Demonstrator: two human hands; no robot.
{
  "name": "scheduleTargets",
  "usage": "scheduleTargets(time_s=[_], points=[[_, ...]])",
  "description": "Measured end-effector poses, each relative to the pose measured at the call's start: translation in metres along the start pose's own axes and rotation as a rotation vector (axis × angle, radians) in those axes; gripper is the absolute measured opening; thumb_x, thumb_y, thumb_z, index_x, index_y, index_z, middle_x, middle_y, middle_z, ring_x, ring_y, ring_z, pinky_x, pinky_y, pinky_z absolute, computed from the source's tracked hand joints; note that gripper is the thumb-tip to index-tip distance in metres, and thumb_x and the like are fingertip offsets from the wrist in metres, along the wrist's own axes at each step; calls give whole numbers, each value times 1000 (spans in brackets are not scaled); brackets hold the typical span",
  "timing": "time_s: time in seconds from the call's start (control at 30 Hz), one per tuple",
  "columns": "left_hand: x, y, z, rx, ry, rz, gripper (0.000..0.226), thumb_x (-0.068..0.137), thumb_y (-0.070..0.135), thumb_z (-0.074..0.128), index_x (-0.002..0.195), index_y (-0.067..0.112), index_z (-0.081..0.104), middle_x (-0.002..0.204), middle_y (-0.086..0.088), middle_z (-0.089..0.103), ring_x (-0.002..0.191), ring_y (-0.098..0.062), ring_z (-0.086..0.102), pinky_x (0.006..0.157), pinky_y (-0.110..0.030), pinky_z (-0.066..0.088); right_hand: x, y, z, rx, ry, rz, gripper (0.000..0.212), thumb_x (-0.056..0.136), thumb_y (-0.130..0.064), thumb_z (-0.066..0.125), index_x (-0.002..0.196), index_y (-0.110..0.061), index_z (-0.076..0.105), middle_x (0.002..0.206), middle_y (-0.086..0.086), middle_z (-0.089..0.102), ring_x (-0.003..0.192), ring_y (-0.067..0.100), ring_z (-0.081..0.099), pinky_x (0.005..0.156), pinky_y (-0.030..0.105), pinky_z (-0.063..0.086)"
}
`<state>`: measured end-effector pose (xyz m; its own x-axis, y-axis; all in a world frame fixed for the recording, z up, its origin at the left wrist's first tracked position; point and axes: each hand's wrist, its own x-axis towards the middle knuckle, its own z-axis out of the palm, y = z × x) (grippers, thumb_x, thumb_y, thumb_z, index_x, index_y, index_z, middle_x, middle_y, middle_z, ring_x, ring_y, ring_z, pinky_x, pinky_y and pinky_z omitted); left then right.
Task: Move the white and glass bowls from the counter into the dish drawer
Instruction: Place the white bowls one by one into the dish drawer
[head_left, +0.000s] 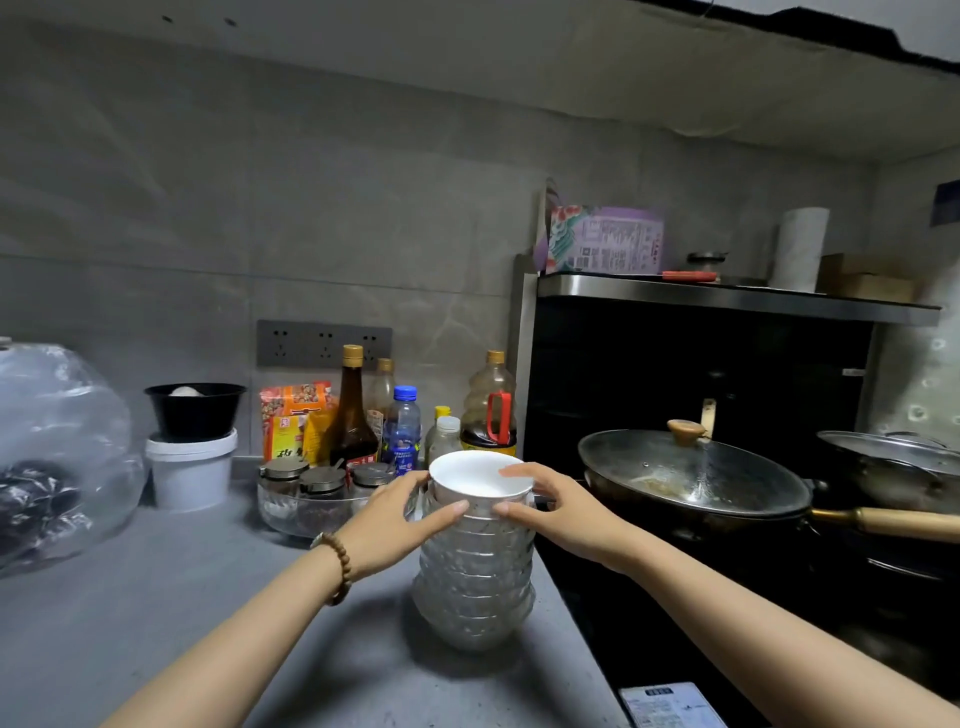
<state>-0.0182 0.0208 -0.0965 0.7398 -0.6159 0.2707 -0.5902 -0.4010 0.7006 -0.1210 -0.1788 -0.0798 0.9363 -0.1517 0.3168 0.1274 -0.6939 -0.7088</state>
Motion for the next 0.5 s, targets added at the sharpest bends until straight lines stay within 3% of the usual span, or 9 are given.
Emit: scheduleTargets(time_s=[0.23,0.33,0.4,0.5], points=[[15,-9,11,-68,33,67,85,64,72,55,137,32,35,142,4,42,120,-6,39,101,-35,40,5,8,8,25,90,-23,35,77,-41,74,105,-22,66,123,-6,61,119,11,52,99,23,44],[17,-11,14,-82,46,77,83,65,72,55,136,34,35,141,4,43,127,-13,40,104,-43,41,4,9,10,68,122,-36,27,76,-39,75,94,-20,68,112,-6,65,114,11,55,84,14,46],[17,-10,16,-105,61,90,80,65,71,54,135,36,34,141,5,43,124,-10,39,103,-38,40,2,7,11,102,151,-51,21,76,-37,75,88,-22,67,110,-6,65,113,11,56,73,7,46],[15,-2,13,-153,112,132,77,66,69,55,133,40,32,142,5,40,125,-9,36,104,-38,37,0,0,8,185,202,-95,16,76,-32,76,80,-22,65,105,-4,67,107,12,59,69,6,48]])
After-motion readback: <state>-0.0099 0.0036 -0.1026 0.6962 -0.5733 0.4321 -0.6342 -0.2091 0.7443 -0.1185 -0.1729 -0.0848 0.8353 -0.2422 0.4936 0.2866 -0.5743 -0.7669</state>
